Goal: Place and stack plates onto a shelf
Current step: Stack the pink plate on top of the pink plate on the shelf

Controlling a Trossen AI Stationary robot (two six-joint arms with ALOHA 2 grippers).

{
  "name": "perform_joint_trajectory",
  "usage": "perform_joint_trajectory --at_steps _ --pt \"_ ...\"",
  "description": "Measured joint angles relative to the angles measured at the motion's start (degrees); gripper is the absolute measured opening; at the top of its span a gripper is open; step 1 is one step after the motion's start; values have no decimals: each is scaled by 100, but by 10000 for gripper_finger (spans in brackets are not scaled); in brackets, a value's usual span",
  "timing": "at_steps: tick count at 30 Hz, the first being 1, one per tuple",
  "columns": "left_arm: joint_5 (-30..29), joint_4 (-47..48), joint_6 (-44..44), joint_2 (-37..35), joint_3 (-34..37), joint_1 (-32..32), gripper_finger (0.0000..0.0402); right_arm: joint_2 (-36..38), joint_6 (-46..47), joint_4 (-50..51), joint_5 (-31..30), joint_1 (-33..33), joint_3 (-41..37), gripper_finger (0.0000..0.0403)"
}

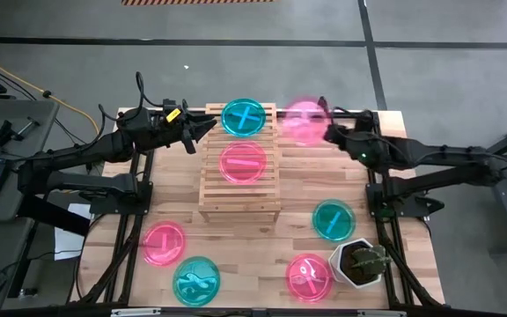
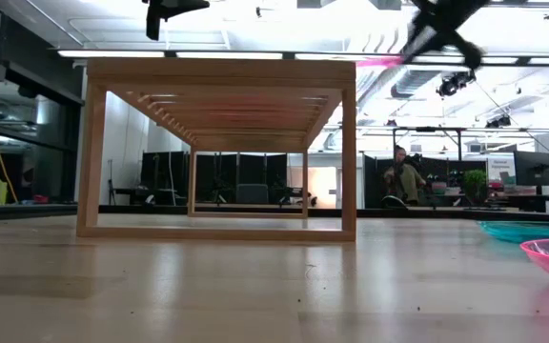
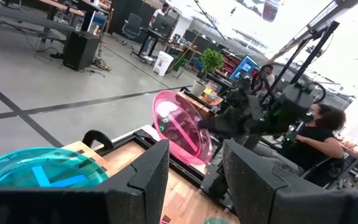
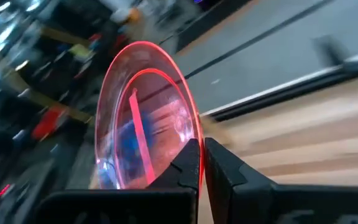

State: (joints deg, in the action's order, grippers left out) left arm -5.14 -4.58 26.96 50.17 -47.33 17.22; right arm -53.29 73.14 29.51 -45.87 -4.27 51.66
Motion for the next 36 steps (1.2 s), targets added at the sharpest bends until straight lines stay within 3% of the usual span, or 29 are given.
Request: perform_joint_trajectory --at_steps 6,11,16,36 --pt "-1 -2 132 0 0 1 141 -1273 -770 -1318 1206 2 475 0" --pt "-1 -2 136 0 0 1 140 -2340 -1036 -1463 1915 2 1094 0" --pt "-1 -3 136 0 0 0 140 -3010 -1254 -1477 2259 2 1613 0" --pt "-1 -4 -8 0 0 0 141 -3203 -1215 -1096 2760 2 1725 0"
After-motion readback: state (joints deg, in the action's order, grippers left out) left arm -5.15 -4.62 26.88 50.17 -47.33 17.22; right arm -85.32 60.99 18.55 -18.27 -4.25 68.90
